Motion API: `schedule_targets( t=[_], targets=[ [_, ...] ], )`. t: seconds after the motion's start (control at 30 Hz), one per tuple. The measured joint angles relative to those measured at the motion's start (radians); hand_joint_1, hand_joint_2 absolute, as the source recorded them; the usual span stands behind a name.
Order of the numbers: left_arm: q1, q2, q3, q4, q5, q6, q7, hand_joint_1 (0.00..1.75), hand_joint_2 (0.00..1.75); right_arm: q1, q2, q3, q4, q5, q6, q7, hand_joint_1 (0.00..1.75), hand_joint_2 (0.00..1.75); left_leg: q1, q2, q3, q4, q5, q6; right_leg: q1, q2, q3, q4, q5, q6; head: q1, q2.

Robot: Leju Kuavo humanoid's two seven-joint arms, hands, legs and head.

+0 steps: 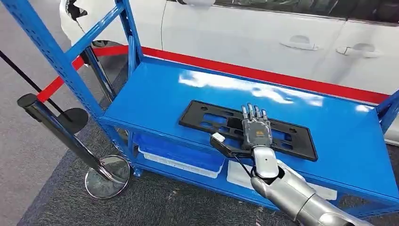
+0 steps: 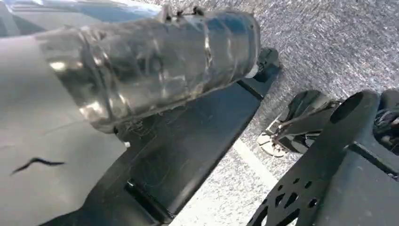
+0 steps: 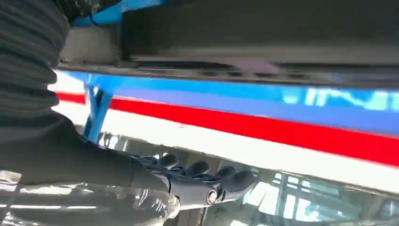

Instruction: Take the parts from the cabinet and place them on the table.

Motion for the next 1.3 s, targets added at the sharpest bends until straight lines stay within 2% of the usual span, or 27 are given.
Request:
schedule_targets(
  t=[0.07, 0.1, 0.2, 0.27, 0.3, 0.33, 0.4, 0.43, 0.47, 0.5, 0.53, 0.57, 0.6, 0.63, 0.73, 0.77, 0.8, 0.83, 0.9, 0.93, 0.97, 1.0, 1.03, 1.1, 1.13, 1.17, 1.3],
  targets=[
    [0.000, 0.000, 0.000, 0.000, -0.005, 0.000, 0.004, 0.00, 0.00, -0.001, -0.017, -0.008, -0.003, 0.024, 0.033, 0.002, 0.00, 1.75, 0.000, 0.000, 0.000, 0.012, -0.009, -0.005, -0.002, -0.002, 0.084, -0.169, 0.070, -0.002, 0.000, 0.000],
    [0.000, 0.001, 0.000, 0.000, -0.005, 0.001, 0.005, 0.00, 0.00, -0.002, -0.021, -0.009, -0.003, 0.032, 0.042, 0.003, 0.00, 1.75, -0.004, 0.000, -0.005, 0.014, -0.013, -0.010, -0.001, -0.002, 0.093, -0.183, 0.045, -0.004, -0.001, 0.000],
    [-0.002, 0.003, 0.000, 0.000, -0.011, 0.003, 0.013, 0.00, 0.00, 0.000, -0.027, -0.010, -0.010, 0.063, 0.047, 0.007, 0.00, 1.75, -0.007, 0.001, -0.005, 0.015, -0.013, -0.020, 0.005, 0.003, 0.095, -0.190, 0.053, -0.016, -0.003, 0.000],
    [-0.003, 0.004, 0.000, 0.000, -0.013, 0.005, 0.017, 0.00, 0.00, 0.002, -0.030, -0.010, -0.010, 0.089, 0.037, 0.011, 0.00, 1.75, -0.006, 0.002, -0.008, 0.019, -0.023, -0.029, -0.002, 0.002, 0.100, -0.197, 0.057, -0.028, -0.003, 0.000],
    [-0.003, 0.004, 0.000, 0.000, -0.014, 0.006, 0.018, 0.00, 0.00, 0.003, -0.031, -0.011, -0.010, 0.101, 0.030, 0.012, 0.00, 1.75, -0.005, 0.002, -0.016, 0.048, -0.044, -0.036, -0.003, 0.001, 0.103, -0.198, 0.056, -0.030, -0.005, 0.000],
    [-0.003, 0.004, 0.000, 0.000, -0.015, 0.008, 0.018, 0.00, 0.00, 0.005, -0.034, -0.011, -0.010, 0.118, 0.020, 0.013, 0.12, 1.75, -0.004, 0.002, -0.040, 0.105, -0.078, -0.041, -0.003, 0.000, 0.103, -0.198, 0.055, -0.034, -0.008, 0.000],
    [-0.004, 0.004, 0.000, 0.000, -0.020, 0.012, 0.018, 0.00, 0.00, 0.012, -0.039, -0.014, -0.010, 0.131, 0.016, 0.013, 0.12, 1.75, -0.001, 0.002, -0.108, 0.253, -0.145, -0.047, -0.002, -0.002, 0.103, -0.198, 0.055, -0.037, -0.007, 0.000],
    [-0.005, 0.004, 0.000, 0.000, -0.024, 0.013, 0.018, 0.00, 0.00, 0.016, -0.040, -0.014, -0.010, 0.135, 0.017, 0.013, 0.12, 1.75, -0.001, 0.002, -0.132, 0.306, -0.157, -0.047, -0.001, -0.002, 0.103, -0.197, 0.054, -0.038, -0.008, 0.000],
    [-0.007, 0.004, 0.000, 0.000, -0.026, 0.014, 0.020, 0.00, 0.00, 0.021, -0.040, -0.016, -0.010, 0.137, 0.022, 0.013, 0.86, 1.75, -0.001, 0.002, -0.136, 0.315, -0.146, -0.046, -0.001, -0.002, 0.104, -0.197, 0.054, -0.038, -0.007, 0.000],
    [-0.008, 0.004, 0.000, 0.000, -0.028, 0.014, 0.021, 0.00, 0.00, 0.023, -0.040, -0.021, -0.010, 0.137, 0.032, 0.012, 1.57, 1.75, -0.001, 0.002, -0.117, 0.273, -0.110, -0.043, 0.000, 0.000, 0.106, -0.197, 0.054, -0.039, -0.008, 0.000],
    [-0.008, 0.004, 0.000, 0.000, -0.029, 0.014, 0.021, 0.00, 0.00, 0.025, -0.040, -0.024, -0.010, 0.137, 0.036, 0.012, 1.62, 1.75, -0.001, 0.002, -0.091, 0.221, -0.079, -0.040, 0.000, 0.002, 0.108, -0.197, 0.053, -0.039, -0.008, 0.000],
    [-0.007, 0.005, 0.000, 0.000, -0.031, 0.015, 0.023, 0.00, 0.00, 0.026, -0.040, -0.027, -0.010, 0.137, 0.042, 0.011, 1.71, 1.75, -0.002, 0.002, -0.042, 0.120, -0.028, -0.033, 0.000, 0.004, 0.112, -0.197, 0.052, -0.038, -0.008, 0.000],
    [-0.004, 0.007, 0.000, 0.000, -0.032, 0.015, 0.023, 0.00, 0.00, 0.028, -0.040, -0.028, -0.010, 0.137, 0.044, 0.011, 1.75, 1.75, -0.004, 0.002, -0.007, 0.032, -0.007, -0.026, 0.000, 0.004, 0.113, -0.197, 0.051, -0.036, -0.008, 0.000],
    [-0.004, 0.008, 0.000, 0.000, -0.032, 0.015, 0.023, 0.00, 0.00, 0.028, -0.042, -0.031, -0.008, 0.135, 0.046, 0.010, 1.71, 1.75, -0.011, 0.001, 0.007, 0.020, -0.018, -0.023, 0.004, 0.004, 0.108, -0.199, 0.053, -0.032, -0.005, 0.000],
    [-0.005, 0.009, 0.000, 0.000, -0.039, 0.015, 0.023, 0.00, 0.00, 0.037, -0.043, -0.033, -0.007, 0.122, 0.064, 0.005, 1.75, 1.75, -0.015, -0.001, 0.001, 0.010, -0.015, -0.018, 0.000, 0.002, 0.103, -0.206, 0.061, -0.019, -0.008, 0.000],
    [-0.004, 0.009, 0.000, 0.000, -0.042, 0.015, 0.024, 0.00, 0.00, 0.038, -0.043, -0.034, -0.007, 0.114, 0.066, -0.001, 1.75, 1.75, -0.011, -0.001, 0.004, 0.001, -0.010, -0.012, 0.002, 0.002, 0.105, -0.208, 0.063, -0.013, -0.006, 0.000],
    [-0.004, 0.009, 0.000, 0.000, -0.047, 0.015, 0.025, 0.00, 0.00, 0.040, -0.043, -0.035, -0.006, 0.107, 0.066, -0.004, 1.75, 1.75, 0.000, 0.002, 0.014, -0.012, -0.001, -0.005, 0.000, 0.002, 0.098, -0.198, 0.051, -0.008, -0.005, 0.000],
    [-0.005, 0.010, 0.000, 0.000, -0.048, 0.015, 0.025, 0.00, 0.00, 0.040, -0.042, -0.040, -0.006, 0.099, 0.064, -0.007, 1.75, 1.75, -0.003, 0.001, 0.017, -0.017, 0.001, -0.001, 0.003, 0.001, 0.087, -0.165, 0.027, -0.006, -0.005, 0.000],
    [-0.005, 0.010, 0.000, 0.000, -0.052, 0.018, 0.025, 0.00, 0.00, 0.045, -0.042, -0.047, -0.006, 0.084, 0.049, -0.011, 1.73, 1.75, -0.004, 0.002, 0.016, -0.015, 0.000, 0.003, 0.002, 0.000, 0.019, -0.011, -0.048, -0.004, -0.003, 0.000],
    [-0.004, 0.010, 0.000, 0.000, -0.057, 0.021, 0.024, 0.00, 0.00, 0.051, -0.042, -0.051, -0.006, 0.076, 0.034, -0.016, 1.73, 1.75, -0.005, 0.002, 0.016, -0.015, 0.000, 0.005, 0.002, 0.000, -0.015, 0.058, -0.074, -0.002, -0.003, 0.000],
    [-0.002, 0.011, 0.000, 0.000, -0.060, 0.029, 0.022, 0.00, 0.00, 0.057, -0.042, -0.053, -0.006, 0.074, 0.016, -0.024, 1.75, 1.75, -0.005, 0.001, 0.016, -0.013, -0.001, 0.005, 0.002, 0.000, -0.042, 0.110, -0.085, -0.001, -0.003, 0.000],
    [0.000, 0.011, 0.000, 0.000, -0.064, 0.037, 0.022, 0.00, 0.00, 0.059, -0.042, -0.053, -0.007, 0.074, 0.001, -0.026, 1.75, 1.75, -0.005, 0.001, 0.017, -0.013, -0.002, 0.005, 0.001, 0.000, -0.043, 0.109, -0.071, 0.000, -0.003, 0.000],
    [0.000, 0.012, 0.000, 0.000, -0.067, 0.042, 0.022, 0.00, 0.00, 0.060, -0.042, -0.054, -0.007, 0.074, -0.007, -0.030, 1.75, 1.75, -0.004, 0.000, 0.018, -0.011, -0.003, 0.004, -0.001, -0.001, -0.022, 0.062, -0.037, 0.001, -0.003, 0.000],
    [-0.001, 0.012, 0.000, 0.000, -0.071, 0.053, 0.022, 0.00, 0.00, 0.060, -0.042, -0.055, -0.014, 0.074, -0.017, -0.040, 1.75, 1.75, -0.002, -0.001, 0.020, 0.000, -0.013, -0.002, -0.008, -0.002, 0.071, -0.125, 0.057, 0.003, -0.003, 0.000],
    [-0.002, 0.012, 0.000, 0.000, -0.077, 0.060, 0.023, 0.00, 0.00, 0.060, -0.041, -0.056, -0.018, 0.074, -0.025, -0.044, 1.75, 1.75, -0.002, -0.002, 0.016, 0.007, -0.018, -0.008, -0.009, -0.002, 0.097, -0.181, 0.049, 0.004, -0.003, 0.000],
    [-0.005, 0.013, 0.000, 0.000, -0.082, 0.069, 0.023, 0.00, 0.00, 0.060, -0.039, -0.057, -0.023, 0.074, -0.035, -0.045, 1.73, 1.75, -0.010, -0.004, 0.007, 0.017, -0.022, -0.013, -0.001, 0.000, 0.103, -0.189, 0.047, -0.001, -0.002, 0.000],
    [-0.006, 0.013, 0.000, 0.000, -0.106, 0.111, 0.022, 0.00, 0.00, 0.070, -0.036, -0.058, -0.054, 0.077, -0.068, -0.048, 1.75, 1.75, -0.008, -0.005, 0.005, 0.013, -0.020, -0.025, -0.003, 0.000, 0.096, -0.189, 0.052, -0.022, -0.006, 0.000]
  ],
)
